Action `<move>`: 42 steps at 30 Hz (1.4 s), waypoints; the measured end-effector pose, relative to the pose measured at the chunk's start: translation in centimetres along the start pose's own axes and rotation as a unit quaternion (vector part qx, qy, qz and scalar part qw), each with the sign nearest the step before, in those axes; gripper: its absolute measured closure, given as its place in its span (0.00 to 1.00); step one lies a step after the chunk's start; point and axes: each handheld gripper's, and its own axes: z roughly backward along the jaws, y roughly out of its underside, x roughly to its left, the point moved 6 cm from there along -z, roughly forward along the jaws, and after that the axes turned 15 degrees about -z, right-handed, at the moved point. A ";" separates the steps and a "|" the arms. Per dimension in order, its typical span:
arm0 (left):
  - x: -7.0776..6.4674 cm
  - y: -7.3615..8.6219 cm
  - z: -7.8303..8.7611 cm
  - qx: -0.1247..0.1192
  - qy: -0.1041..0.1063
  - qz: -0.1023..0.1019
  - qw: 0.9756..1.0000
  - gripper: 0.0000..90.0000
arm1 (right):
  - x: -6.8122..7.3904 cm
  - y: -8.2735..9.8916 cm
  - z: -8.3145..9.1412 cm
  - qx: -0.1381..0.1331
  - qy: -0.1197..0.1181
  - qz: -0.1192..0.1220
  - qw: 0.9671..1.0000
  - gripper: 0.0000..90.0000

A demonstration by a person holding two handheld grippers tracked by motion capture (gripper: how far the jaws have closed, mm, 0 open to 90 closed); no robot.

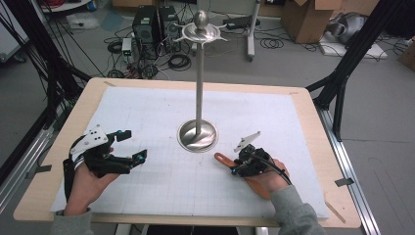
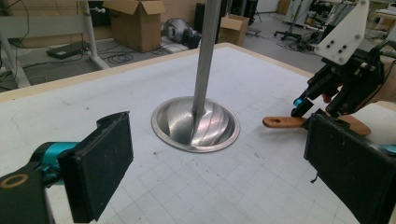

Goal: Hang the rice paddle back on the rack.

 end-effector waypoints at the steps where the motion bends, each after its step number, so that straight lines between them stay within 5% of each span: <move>1: 0.0 0.0 0.0 0.000 0.000 0.001 1.000 0.09 | 0.0 0.0 0.3 -0.006 -0.004 -0.001 1.000 0.72; 6: 0.0 0.0 -0.1 0.000 0.000 0.000 1.000 0.09 | 0.0 -0.1 1.8 -0.043 -0.018 -0.013 0.999 0.72; 13: 0.0 -0.1 -0.1 0.000 -0.001 0.000 1.000 0.09 | -0.1 -0.4 4.3 -0.114 -0.047 -0.027 0.992 0.72; 19: 0.0 -0.1 -0.1 0.000 0.000 0.000 1.000 0.09 | -0.2 -0.7 6.1 -0.155 -0.047 -0.026 0.986 0.72; 42: -0.1 -0.1 -0.1 -0.001 -0.001 0.001 1.000 0.09 | -0.1 -1.8 9.9 -0.245 -0.049 -0.017 0.968 0.72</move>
